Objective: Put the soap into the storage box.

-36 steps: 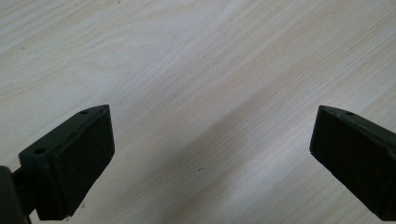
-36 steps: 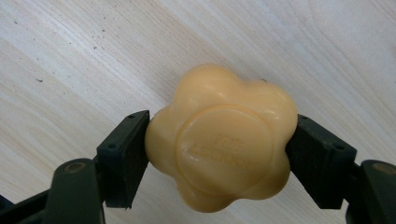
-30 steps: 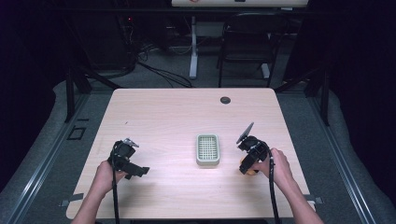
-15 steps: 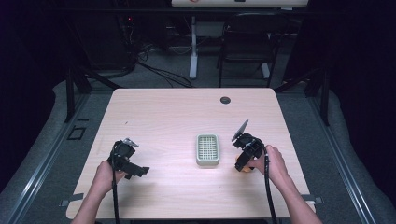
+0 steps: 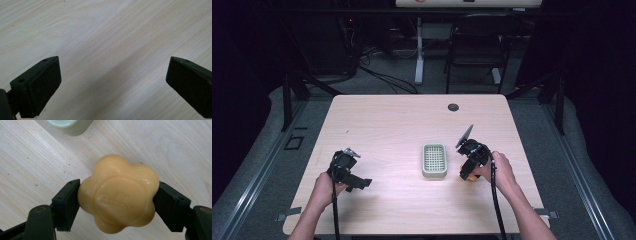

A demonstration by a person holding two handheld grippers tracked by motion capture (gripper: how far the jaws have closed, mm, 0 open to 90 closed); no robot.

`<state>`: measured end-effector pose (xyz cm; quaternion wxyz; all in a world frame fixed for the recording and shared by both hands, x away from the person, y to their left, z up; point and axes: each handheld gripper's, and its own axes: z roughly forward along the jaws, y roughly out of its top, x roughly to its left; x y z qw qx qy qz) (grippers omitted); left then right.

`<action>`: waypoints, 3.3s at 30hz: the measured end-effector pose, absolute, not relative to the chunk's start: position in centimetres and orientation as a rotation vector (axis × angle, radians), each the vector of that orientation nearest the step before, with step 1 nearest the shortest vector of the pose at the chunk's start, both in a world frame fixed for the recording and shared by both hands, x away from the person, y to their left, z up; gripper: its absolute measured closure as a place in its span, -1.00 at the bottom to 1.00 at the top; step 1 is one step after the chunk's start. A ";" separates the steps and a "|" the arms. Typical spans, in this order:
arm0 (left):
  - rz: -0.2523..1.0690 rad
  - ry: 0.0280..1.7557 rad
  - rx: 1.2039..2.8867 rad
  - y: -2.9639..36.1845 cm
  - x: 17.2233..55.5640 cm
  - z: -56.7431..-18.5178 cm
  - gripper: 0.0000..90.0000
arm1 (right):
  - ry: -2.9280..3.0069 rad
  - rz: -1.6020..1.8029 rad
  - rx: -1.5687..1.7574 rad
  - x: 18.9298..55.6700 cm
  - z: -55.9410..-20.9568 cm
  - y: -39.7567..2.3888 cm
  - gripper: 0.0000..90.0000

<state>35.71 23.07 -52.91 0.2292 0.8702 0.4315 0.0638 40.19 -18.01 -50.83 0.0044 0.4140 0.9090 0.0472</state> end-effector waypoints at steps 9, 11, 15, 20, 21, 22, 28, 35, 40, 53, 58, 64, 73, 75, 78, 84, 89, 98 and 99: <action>0.172 1.190 2.397 23.1 35.7 -52.9 -1.00 | 2.829 0.187 1.301 40.7 -50.2 -17.6 -0.41; 0.172 1.191 2.395 23.0 35.7 -52.9 -1.00 | 2.837 0.172 1.287 41.0 -49.9 -17.5 -0.41; 0.172 1.190 2.396 23.0 35.7 -52.9 -1.00 | 2.841 0.164 1.272 41.3 -49.5 -17.3 -0.41; 0.171 1.190 2.394 23.0 35.8 -52.9 -1.00 | 2.840 0.179 1.272 41.7 -49.2 -16.9 -0.41; 0.173 1.187 2.397 23.0 35.8 -52.9 -1.00 | 2.842 0.176 1.265 41.8 -49.1 -16.8 -0.41; 0.174 1.186 2.397 23.0 35.8 -53.0 -1.00 | 2.849 0.170 1.266 41.8 -49.1 -16.7 -0.41; 0.171 1.187 2.396 23.0 35.8 -52.9 -1.00 | 2.849 0.180 1.250 42.2 -48.9 -16.1 -0.41; 0.171 1.189 2.393 23.0 35.8 -52.9 -1.00 | 2.861 0.173 1.237 42.8 -48.5 -15.3 -0.41; 0.173 1.184 2.397 23.0 35.8 -52.9 -1.00 | 2.864 0.183 1.234 43.1 -48.5 -14.8 -0.41; 0.170 1.186 2.396 23.0 35.8 -53.0 -1.00 | 2.883 0.182 1.205 43.9 -48.6 -13.2 -0.41; 0.170 1.182 2.400 23.0 35.8 -53.0 -1.00 | 2.886 0.177 1.190 44.1 -48.4 -12.6 -0.41; 0.172 1.182 2.398 23.0 35.8 -53.0 -1.00 | 2.885 0.198 1.188 44.3 -48.3 -12.1 -0.41; 0.169 1.180 2.401 23.0 35.8 -53.0 -1.00 | 2.899 0.212 1.166 44.7 -48.3 -10.9 -0.41; 0.169 1.180 2.400 23.0 35.8 -53.0 -1.00 | 2.899 0.219 1.161 44.7 -48.3 -10.6 -0.41; 0.169 1.179 2.400 23.0 35.8 -53.0 -1.00 | 2.907 0.200 1.147 44.9 -48.3 -10.2 -0.41; 0.169 1.178 2.402 23.0 35.8 -53.0 -1.00 | 2.911 0.222 1.152 45.0 -48.6 -9.6 -0.41; 0.170 1.178 2.401 23.0 35.8 -53.0 -1.00 | 2.918 0.217 1.142 45.2 -48.7 -9.2 -0.41; 0.170 1.177 2.401 23.0 35.8 -53.0 -1.00 | 2.934 0.216 1.139 45.5 -49.3 -8.4 -0.41; 0.170 1.177 2.401 23.0 35.8 -53.0 -1.00 | 2.935 0.207 1.133 45.5 -49.3 -8.3 -0.41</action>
